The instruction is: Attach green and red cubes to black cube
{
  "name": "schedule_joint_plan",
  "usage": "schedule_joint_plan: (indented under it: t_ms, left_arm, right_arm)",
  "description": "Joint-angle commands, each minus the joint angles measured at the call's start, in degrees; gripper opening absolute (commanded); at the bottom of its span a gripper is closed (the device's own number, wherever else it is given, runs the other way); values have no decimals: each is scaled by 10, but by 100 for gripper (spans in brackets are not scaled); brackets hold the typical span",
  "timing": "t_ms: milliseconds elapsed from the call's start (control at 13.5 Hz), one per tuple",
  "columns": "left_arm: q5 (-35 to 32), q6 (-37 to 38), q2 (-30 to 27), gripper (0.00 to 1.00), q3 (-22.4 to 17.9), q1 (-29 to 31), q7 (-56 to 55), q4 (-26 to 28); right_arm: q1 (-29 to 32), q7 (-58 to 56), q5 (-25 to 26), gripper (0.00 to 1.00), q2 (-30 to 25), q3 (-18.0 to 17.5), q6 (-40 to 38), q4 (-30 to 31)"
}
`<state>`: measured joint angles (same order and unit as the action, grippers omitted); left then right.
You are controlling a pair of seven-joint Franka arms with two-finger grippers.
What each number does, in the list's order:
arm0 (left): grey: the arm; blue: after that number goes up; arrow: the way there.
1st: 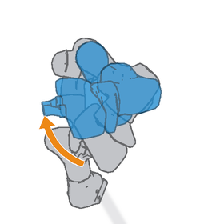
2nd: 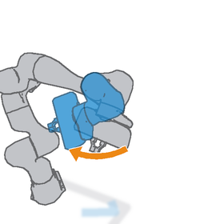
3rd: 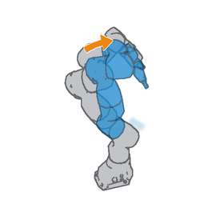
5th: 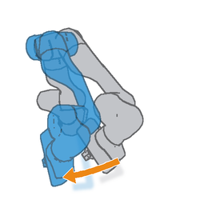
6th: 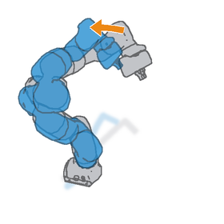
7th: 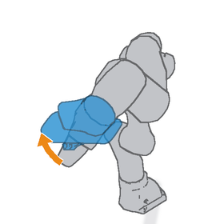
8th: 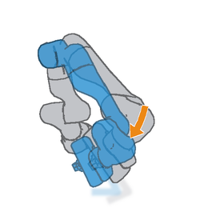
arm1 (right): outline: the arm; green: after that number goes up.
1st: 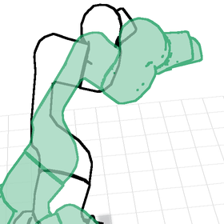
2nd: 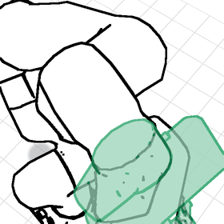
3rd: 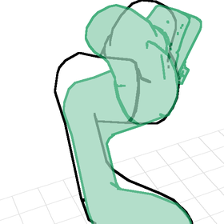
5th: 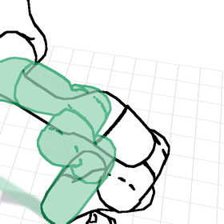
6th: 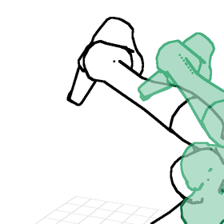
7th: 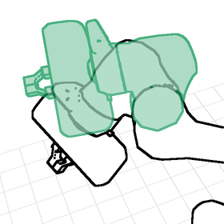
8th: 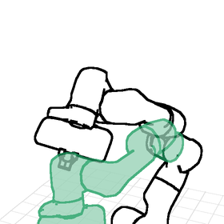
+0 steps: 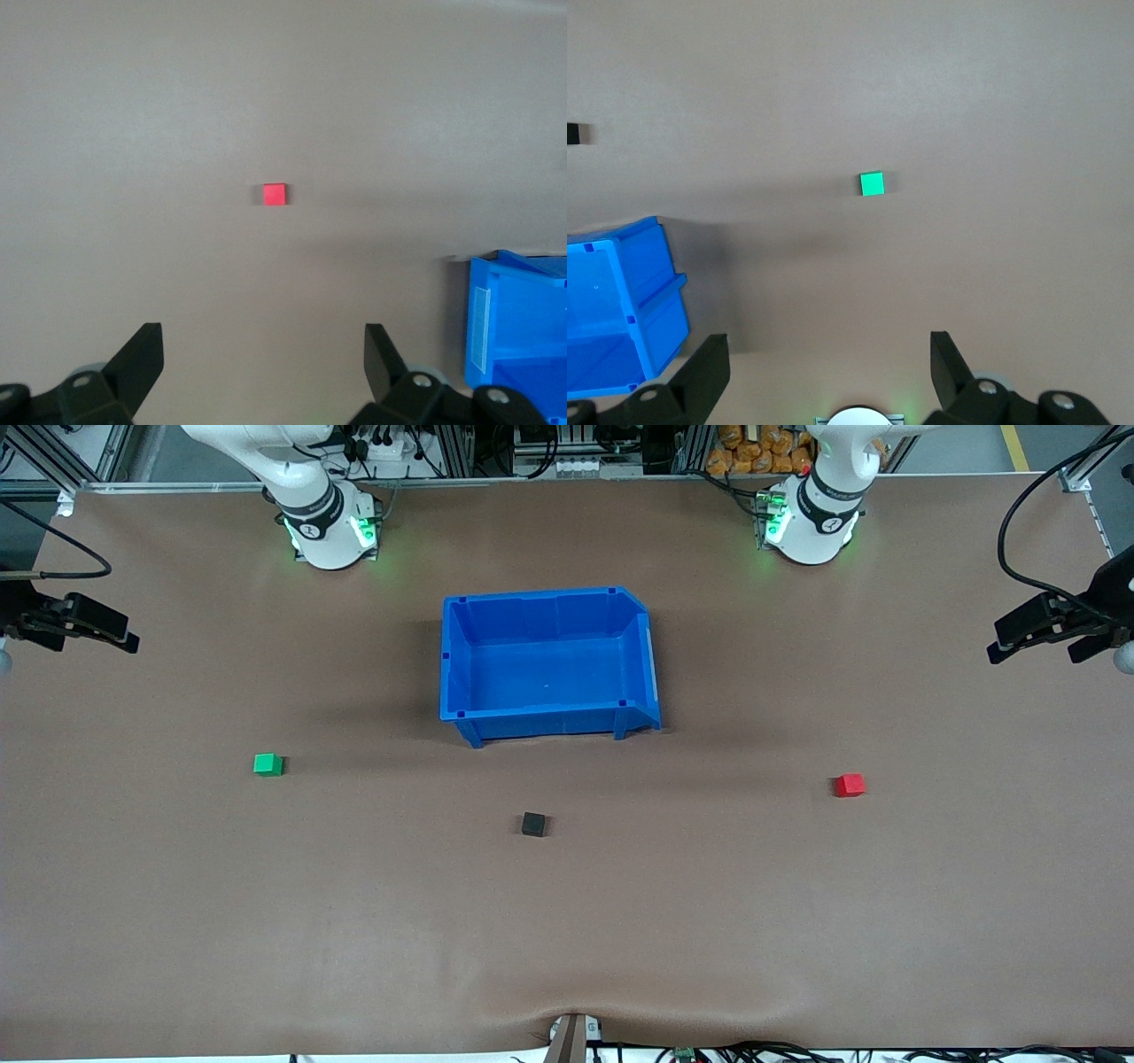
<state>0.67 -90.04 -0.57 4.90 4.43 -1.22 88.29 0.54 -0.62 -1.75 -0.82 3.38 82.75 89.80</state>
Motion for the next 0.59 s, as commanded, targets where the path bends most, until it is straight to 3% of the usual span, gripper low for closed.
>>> schedule_joint_plan:
  t_ms: [0, 518]
  left_arm:
    - [5, 4, 9, 100, 0, 3, -2, -17]
    - [0, 4, 15, 100, -1, -1, -5, -18]
  right_arm:
    - [4, -3, 4, 100, -1, -3, 5, 3]
    - [0, -2, 4, 100, -1, -3, 11, 1]
